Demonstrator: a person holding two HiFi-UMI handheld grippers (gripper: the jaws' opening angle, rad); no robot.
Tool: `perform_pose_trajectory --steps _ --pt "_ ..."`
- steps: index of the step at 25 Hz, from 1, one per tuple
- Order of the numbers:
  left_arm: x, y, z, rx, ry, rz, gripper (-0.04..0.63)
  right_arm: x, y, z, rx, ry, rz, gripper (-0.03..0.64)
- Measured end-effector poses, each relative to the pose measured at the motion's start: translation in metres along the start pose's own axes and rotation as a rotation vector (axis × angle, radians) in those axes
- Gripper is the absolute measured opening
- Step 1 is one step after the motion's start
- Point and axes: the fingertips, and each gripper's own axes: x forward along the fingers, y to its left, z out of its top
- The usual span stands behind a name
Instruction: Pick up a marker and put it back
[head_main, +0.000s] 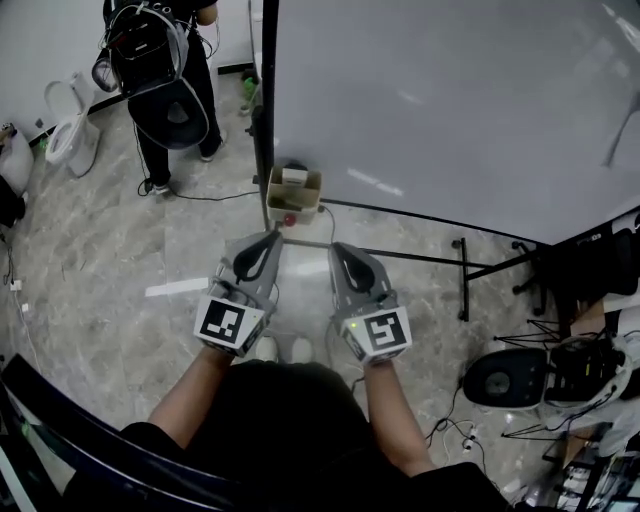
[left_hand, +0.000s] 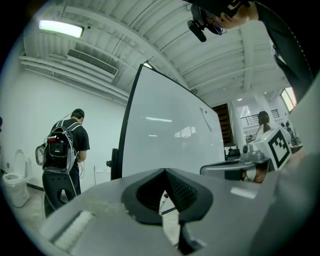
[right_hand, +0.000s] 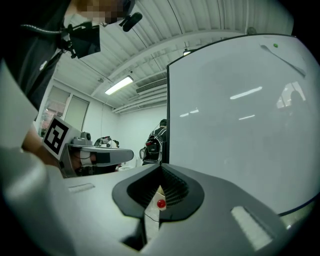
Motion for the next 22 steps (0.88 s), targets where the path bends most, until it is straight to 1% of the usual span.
perform_pose_trajectory --steps 14,22 --pt "-0.008 0.005 0.007 0.008 -0.008 0.003 0.003 -0.003 0.004 0.02 0.018 -0.039 -0.012 0.009" --pt "-0.013 0.011 0.006 0.001 -0.004 0.003 0.003 0.001 0.009 0.025 0.023 -0.05 -0.013 0.009"
